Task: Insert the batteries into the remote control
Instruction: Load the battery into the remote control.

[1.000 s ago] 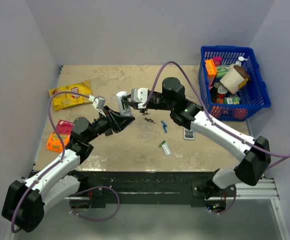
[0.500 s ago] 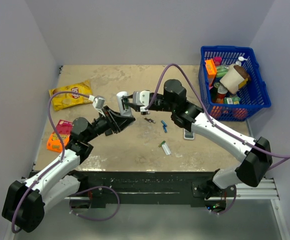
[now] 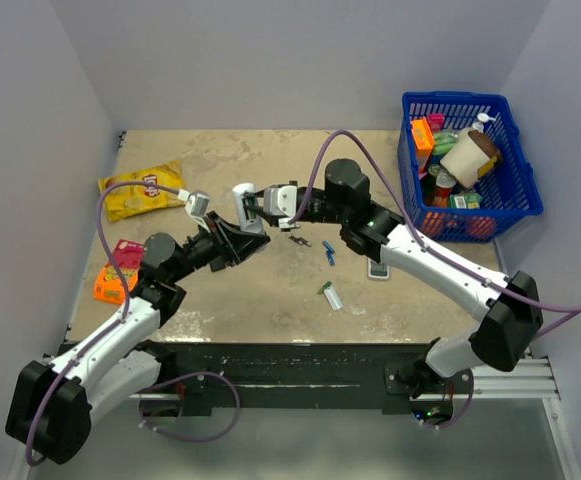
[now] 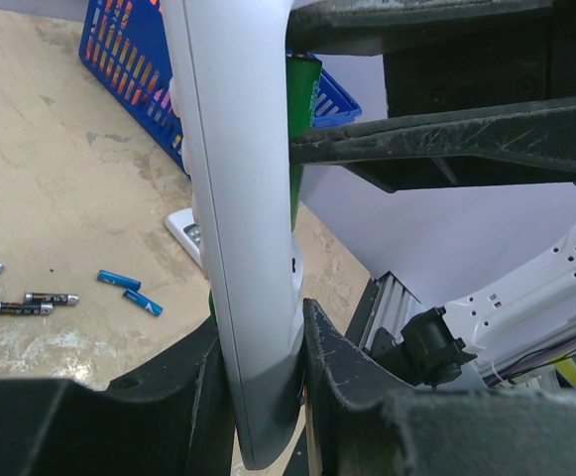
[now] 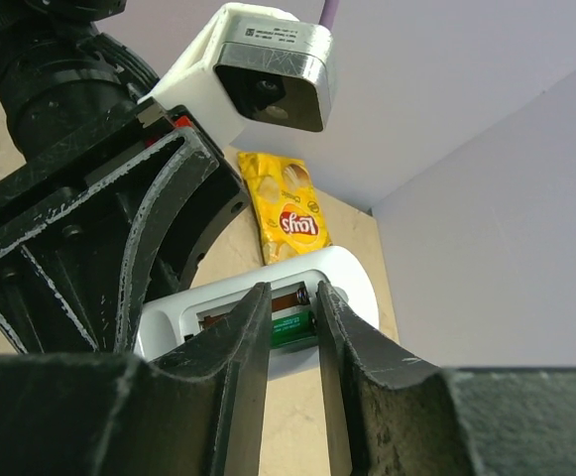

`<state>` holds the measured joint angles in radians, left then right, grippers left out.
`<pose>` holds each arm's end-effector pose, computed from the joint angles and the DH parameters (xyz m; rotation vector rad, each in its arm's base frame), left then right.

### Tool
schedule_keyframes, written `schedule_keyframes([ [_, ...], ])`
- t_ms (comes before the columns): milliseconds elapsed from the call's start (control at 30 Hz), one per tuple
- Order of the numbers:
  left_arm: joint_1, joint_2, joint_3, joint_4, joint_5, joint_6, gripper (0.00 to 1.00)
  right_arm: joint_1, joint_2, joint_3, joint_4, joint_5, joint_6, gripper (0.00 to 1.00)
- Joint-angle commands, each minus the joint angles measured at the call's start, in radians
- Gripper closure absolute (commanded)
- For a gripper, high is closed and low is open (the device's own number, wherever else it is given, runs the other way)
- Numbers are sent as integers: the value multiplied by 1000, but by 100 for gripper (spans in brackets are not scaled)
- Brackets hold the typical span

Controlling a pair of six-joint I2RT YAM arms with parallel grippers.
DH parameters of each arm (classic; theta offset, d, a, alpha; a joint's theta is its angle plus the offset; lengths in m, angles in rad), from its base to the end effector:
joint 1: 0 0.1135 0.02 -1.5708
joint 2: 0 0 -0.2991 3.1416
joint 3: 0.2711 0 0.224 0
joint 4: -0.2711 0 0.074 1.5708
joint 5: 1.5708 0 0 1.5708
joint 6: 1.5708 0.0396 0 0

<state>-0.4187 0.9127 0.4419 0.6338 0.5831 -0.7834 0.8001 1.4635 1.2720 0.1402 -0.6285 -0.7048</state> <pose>0.1394 -0.0859 0.3231 0.2496 1.5724 -1.3714 0.2042 0.2438 0.4233 -1.4272 0.8151 0.5809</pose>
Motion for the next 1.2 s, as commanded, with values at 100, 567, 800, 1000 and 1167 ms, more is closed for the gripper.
schedule_keyframes([
  [100, -2, -26, 144, 346, 113, 15, 100, -6, 81, -43, -254, -17, -25, 71],
  [567, 15, -21, 173, 357, 162, 16, 100, -6, 81, -102, -197, 67, 1, 61],
  [800, 15, -35, 172, 340, 173, 21, 100, -12, 97, -91, -162, 66, 28, 55],
  [1000, 15, -34, 158, 331, 153, 6, 100, -12, 84, -74, -145, 53, 42, 49],
  [1167, 15, -20, 139, 297, 120, -16, 100, -12, 72, -43, -145, 33, 53, 46],
])
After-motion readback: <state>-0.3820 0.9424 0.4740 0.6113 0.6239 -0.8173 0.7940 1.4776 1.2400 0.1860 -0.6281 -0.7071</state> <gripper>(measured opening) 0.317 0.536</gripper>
